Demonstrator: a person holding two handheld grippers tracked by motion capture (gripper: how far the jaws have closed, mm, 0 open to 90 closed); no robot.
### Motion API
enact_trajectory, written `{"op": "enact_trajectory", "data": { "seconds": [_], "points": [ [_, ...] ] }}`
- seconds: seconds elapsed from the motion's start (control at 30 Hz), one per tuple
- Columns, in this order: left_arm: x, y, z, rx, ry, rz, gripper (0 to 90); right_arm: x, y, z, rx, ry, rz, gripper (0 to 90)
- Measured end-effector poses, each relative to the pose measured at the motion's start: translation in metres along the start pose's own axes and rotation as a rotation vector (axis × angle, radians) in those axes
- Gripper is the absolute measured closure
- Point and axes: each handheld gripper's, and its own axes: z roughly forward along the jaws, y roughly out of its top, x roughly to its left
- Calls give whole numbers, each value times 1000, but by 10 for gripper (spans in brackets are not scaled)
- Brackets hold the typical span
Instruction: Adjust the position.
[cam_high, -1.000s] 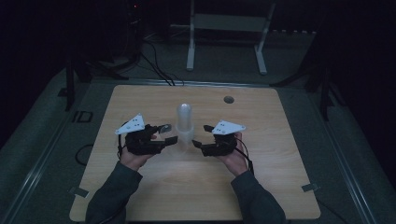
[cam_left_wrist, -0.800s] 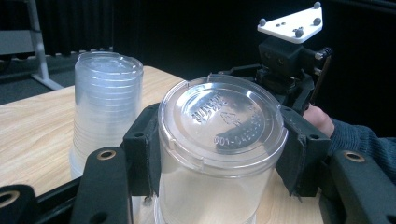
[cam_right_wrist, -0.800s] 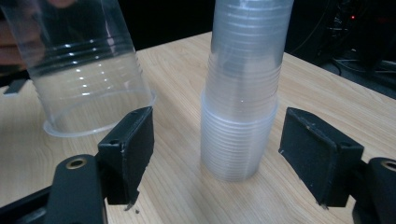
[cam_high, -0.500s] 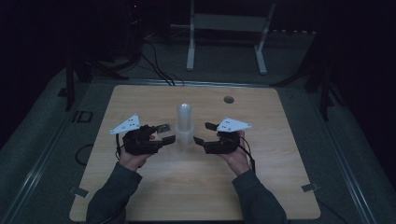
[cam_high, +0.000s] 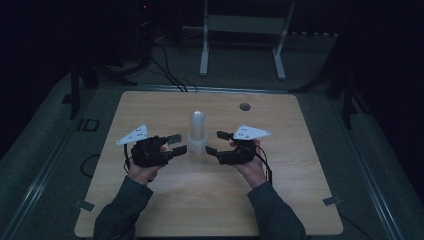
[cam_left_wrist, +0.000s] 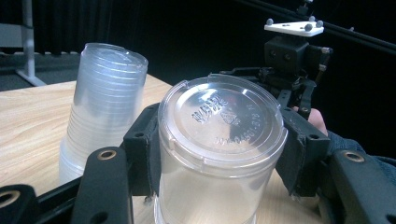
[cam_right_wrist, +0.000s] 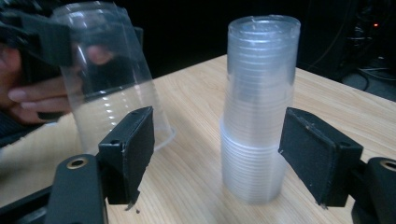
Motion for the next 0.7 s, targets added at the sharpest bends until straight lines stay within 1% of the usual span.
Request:
{"op": "enact_trajectory", "data": {
  "seconds": [0.23,0.3,0.63,0.7],
  "points": [
    [0,-1,0,-10,-2,-11,411,1,3,0,-36,40,31,260],
    [0,-2,0,-13,-4,-13,411,2,4,1,-44,59,42,259],
    [1,-2,0,-26,-10,-24,411,6,3,7,-67,128,64,256],
    [1,-2,0,-30,-15,-27,411,7,2,8,-71,145,68,243]
  ]
}}
